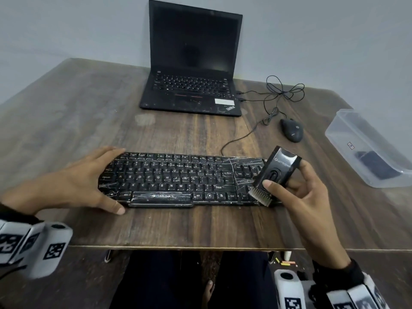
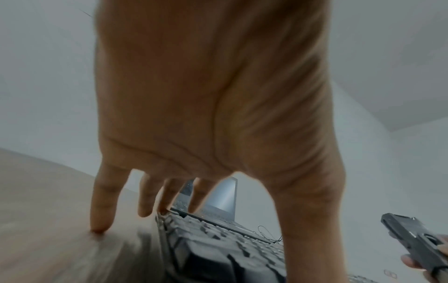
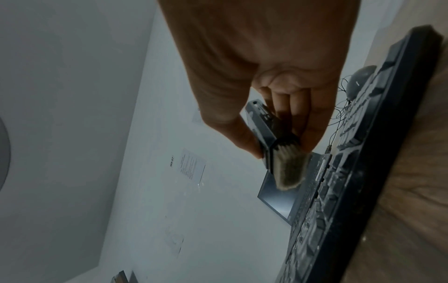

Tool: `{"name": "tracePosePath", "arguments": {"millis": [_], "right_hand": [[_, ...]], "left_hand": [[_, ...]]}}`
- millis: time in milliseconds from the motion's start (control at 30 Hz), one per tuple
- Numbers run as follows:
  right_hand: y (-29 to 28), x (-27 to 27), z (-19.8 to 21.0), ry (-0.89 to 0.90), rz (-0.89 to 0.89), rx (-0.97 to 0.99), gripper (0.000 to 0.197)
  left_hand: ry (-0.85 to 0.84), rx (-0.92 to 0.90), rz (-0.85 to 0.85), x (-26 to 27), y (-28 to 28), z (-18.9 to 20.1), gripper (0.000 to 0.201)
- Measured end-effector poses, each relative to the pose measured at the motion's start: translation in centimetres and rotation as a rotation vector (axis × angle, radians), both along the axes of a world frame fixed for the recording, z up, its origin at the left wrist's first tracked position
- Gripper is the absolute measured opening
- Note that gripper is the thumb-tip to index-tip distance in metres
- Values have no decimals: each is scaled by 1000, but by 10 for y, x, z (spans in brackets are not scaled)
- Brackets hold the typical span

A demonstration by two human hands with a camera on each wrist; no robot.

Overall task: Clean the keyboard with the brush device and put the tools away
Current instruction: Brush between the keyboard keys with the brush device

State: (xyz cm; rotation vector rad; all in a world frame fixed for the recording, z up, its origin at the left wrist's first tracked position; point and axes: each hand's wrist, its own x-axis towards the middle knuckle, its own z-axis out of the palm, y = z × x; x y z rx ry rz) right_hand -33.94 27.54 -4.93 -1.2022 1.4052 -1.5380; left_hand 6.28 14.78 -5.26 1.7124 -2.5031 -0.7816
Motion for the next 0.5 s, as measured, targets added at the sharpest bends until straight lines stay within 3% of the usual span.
{"name": "tracePosePath", "arguments": {"millis": [167, 300, 500], "right_hand": [[16, -2, 6, 61, -98, -9, 88], [23, -5, 4, 44, -122, -41, 75], [18, -4, 2, 42, -147, -47, 68]], "left_hand": [[117, 100, 45, 4, -9, 3, 166], [240, 111, 111, 4, -3, 6, 154], [113, -74, 143, -49, 41, 7, 155]]}}
